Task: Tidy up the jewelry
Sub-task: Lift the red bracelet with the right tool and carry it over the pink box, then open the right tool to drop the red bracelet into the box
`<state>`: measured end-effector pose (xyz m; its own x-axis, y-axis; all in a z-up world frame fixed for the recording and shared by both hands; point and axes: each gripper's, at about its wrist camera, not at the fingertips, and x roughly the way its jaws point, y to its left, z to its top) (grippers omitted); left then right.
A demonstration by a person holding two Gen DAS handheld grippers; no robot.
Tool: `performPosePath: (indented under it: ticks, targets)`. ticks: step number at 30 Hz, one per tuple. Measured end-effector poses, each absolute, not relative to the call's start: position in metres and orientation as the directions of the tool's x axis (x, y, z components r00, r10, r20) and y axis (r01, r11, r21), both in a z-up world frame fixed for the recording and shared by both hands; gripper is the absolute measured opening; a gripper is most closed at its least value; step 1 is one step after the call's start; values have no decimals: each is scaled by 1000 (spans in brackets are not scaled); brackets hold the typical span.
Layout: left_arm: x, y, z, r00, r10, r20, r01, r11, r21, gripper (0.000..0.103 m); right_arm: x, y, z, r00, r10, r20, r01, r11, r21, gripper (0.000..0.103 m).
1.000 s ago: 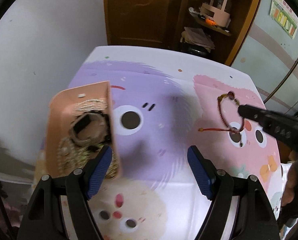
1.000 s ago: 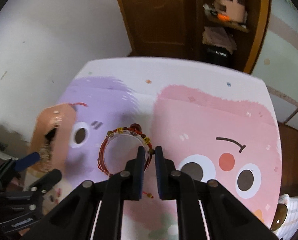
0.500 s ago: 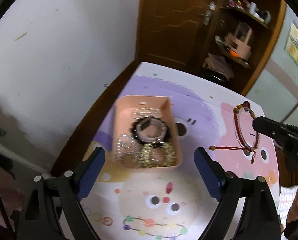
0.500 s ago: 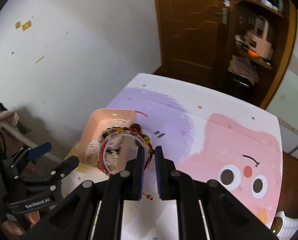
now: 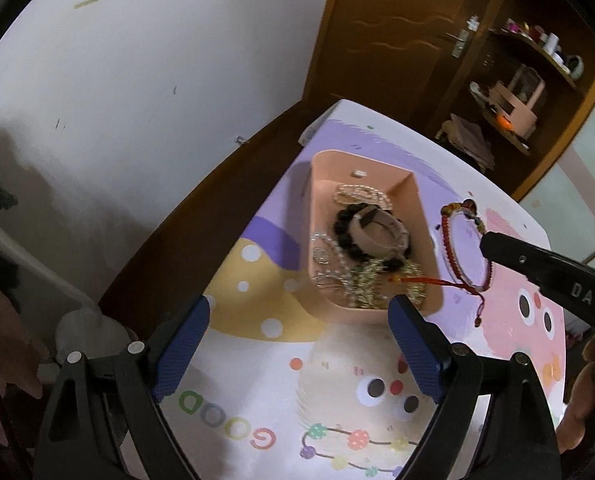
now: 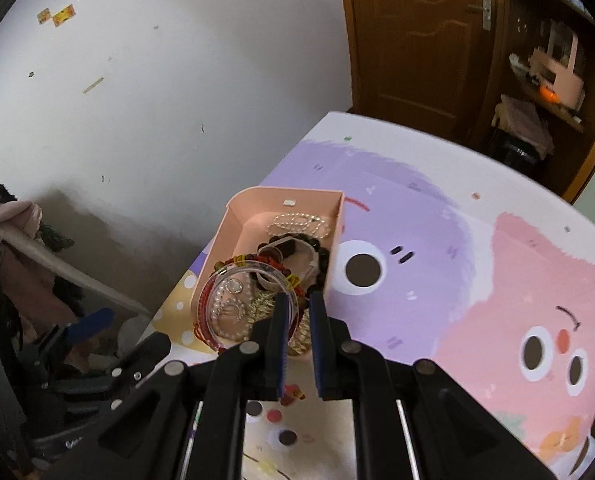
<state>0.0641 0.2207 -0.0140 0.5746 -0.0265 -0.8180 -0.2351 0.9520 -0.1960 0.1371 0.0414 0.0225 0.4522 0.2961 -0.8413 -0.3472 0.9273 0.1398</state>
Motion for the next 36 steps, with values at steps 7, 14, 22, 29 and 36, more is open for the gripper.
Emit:
performPosePath:
  ticks: [7,14,22,29,36]
  targets:
    - [71,230,-32,565,-17,-825,-270,941,-204,90,165,68,-5,402,299,-866,-353,923,155,10]
    - [79,230,-41,552,-31,-834,-266,941,-211,89,204,86,-31,362,279,-889,-318,934,164,10]
    - [88,222,-41,556,-26,-831,-255,946,-200,89,229,89,-43,353,259,-899,-287,945,160,11]
    - [88,219,-36,567,-22,-824,-252,947,-198,90,224,74,-38,343,306,-888,-269,938,219,11]
    - [84,213,-28,577,-17,-817,-241,952,-190,89,201,48,-23,355,349,-867,-255,929,269,11]
